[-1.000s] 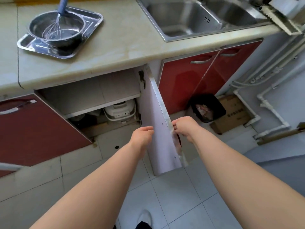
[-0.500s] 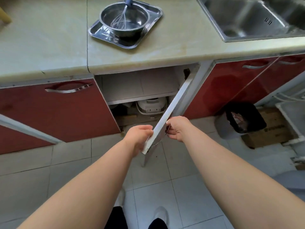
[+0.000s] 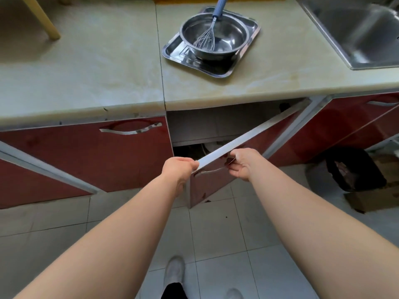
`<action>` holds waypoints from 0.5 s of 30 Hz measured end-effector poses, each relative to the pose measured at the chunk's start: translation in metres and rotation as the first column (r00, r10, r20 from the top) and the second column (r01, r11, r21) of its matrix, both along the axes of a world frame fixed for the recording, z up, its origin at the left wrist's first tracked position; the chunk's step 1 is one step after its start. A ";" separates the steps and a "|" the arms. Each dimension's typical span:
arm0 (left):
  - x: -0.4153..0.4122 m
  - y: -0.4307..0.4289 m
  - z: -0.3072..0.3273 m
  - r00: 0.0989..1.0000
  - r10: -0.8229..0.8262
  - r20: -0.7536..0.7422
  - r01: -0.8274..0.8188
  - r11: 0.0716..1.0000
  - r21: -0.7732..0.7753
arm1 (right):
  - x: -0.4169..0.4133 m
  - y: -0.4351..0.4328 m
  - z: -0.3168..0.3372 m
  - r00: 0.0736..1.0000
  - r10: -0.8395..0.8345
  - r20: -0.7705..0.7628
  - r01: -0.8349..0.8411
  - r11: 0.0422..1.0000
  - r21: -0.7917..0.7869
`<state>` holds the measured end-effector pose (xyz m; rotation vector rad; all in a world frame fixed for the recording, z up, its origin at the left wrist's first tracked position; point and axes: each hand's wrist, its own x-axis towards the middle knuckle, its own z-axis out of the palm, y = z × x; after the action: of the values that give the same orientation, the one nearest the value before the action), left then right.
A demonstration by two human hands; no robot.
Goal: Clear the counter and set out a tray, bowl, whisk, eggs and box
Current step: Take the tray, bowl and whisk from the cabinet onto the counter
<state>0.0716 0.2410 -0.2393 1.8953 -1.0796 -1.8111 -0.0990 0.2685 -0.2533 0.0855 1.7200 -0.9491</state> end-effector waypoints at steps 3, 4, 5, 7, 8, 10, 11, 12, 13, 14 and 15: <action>0.007 -0.027 -0.008 0.995 0.097 0.014 -0.097 0.993 0.071 | 0.007 -0.023 0.002 1.000 -0.021 0.005 0.021 0.998 -0.062; 0.008 -0.035 -0.009 0.992 0.122 -0.007 -0.121 0.989 0.089 | 0.009 -0.030 0.002 1.000 -0.029 0.003 0.029 0.996 -0.080; 0.008 -0.043 -0.010 0.987 0.153 -0.041 -0.148 0.984 0.101 | 0.011 -0.036 0.001 0.999 -0.038 0.003 0.038 0.994 -0.103; 0.007 -0.063 -0.014 0.978 0.189 -0.094 -0.179 0.978 0.107 | 0.014 -0.053 -0.001 0.998 -0.062 0.016 0.064 0.988 -0.138; 0.006 -0.071 -0.014 0.973 0.203 -0.110 -0.192 0.976 0.100 | 0.015 -0.060 -0.003 0.997 -0.073 0.017 0.075 0.986 -0.148; 0.002 -0.086 -0.011 0.969 0.216 -0.121 -0.207 0.975 0.087 | 0.016 -0.073 -0.007 0.996 -0.084 -0.003 0.082 0.985 -0.151; 0.000 -0.094 -0.010 0.969 0.214 -0.121 -0.206 0.975 0.078 | 0.016 -0.079 -0.008 0.996 -0.082 -0.019 0.078 0.986 -0.147; -0.001 -0.102 -0.012 0.969 0.213 -0.126 -0.207 0.977 0.058 | 0.015 -0.085 -0.009 0.997 -0.075 -0.033 0.070 0.988 -0.141; -0.002 -0.109 -0.011 0.969 0.210 -0.129 -0.205 0.978 0.047 | 0.014 -0.090 -0.009 0.997 -0.067 -0.048 0.060 0.989 -0.132; -0.003 -0.114 -0.010 0.968 0.206 -0.145 -0.203 0.979 0.037 | 0.012 -0.094 -0.010 0.996 -0.064 -0.060 0.056 0.990 -0.128; -0.004 -0.120 -0.010 0.967 0.203 -0.155 -0.200 0.979 0.035 | 0.012 -0.099 -0.011 0.995 -0.062 -0.074 0.053 0.992 -0.119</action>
<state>0.0673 0.1215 -0.2493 1.7653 -0.7890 -1.8250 -0.0874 0.1693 -0.2640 0.0217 1.7371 -1.1061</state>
